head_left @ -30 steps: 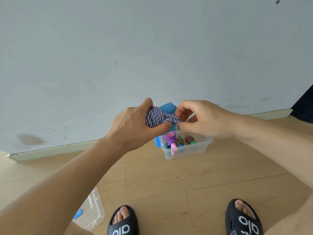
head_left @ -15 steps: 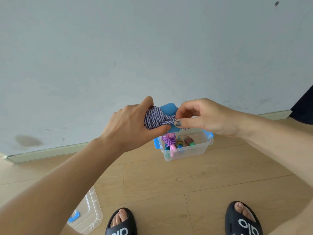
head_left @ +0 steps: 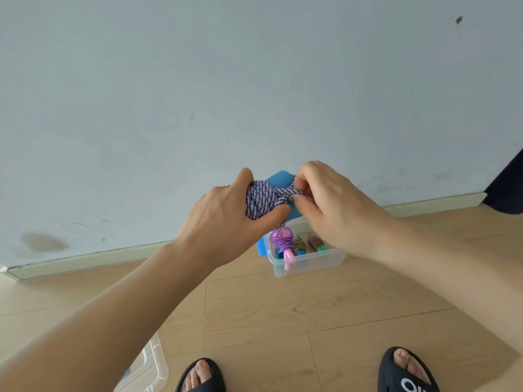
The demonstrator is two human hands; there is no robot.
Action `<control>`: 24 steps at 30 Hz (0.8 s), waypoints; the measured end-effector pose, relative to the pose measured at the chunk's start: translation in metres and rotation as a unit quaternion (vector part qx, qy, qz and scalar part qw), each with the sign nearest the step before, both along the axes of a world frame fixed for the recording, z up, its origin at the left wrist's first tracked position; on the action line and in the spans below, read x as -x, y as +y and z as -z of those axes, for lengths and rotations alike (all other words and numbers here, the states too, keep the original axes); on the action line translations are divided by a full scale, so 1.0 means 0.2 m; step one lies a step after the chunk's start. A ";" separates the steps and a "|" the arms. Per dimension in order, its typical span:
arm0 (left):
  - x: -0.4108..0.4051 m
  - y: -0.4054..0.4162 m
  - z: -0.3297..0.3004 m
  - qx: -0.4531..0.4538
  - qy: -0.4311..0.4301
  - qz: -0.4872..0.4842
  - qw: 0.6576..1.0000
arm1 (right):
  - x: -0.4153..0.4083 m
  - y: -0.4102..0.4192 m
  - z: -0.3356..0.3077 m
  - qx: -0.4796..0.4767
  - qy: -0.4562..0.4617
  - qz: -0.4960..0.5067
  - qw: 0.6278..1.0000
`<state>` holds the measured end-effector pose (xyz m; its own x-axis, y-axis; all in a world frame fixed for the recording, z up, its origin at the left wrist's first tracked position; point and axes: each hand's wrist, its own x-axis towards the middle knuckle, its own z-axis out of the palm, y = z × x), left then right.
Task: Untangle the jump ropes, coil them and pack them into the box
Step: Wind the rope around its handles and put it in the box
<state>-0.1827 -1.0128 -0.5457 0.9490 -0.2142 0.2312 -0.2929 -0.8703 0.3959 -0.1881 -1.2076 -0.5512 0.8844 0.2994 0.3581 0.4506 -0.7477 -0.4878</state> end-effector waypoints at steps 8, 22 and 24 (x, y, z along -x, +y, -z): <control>0.00 0.05 -0.01 0.060 0.055 0.045 0.996 | 0.02 0.01 -0.08 0.063 -0.049 -0.046 0.996; 0.04 0.03 -0.02 -0.019 0.084 0.139 0.987 | 0.05 -0.01 -0.06 -0.116 0.158 -0.049 0.980; 0.04 0.03 -0.02 -0.017 0.095 0.132 0.987 | 0.06 -0.01 -0.08 -0.144 0.184 -0.053 0.971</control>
<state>-0.1900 -1.0068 -0.5421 0.8849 -0.4639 0.0421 -0.4337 -0.7874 0.4381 -0.1993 -1.2093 -0.5355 0.9383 0.3294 0.1053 0.2722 -0.5158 -0.8123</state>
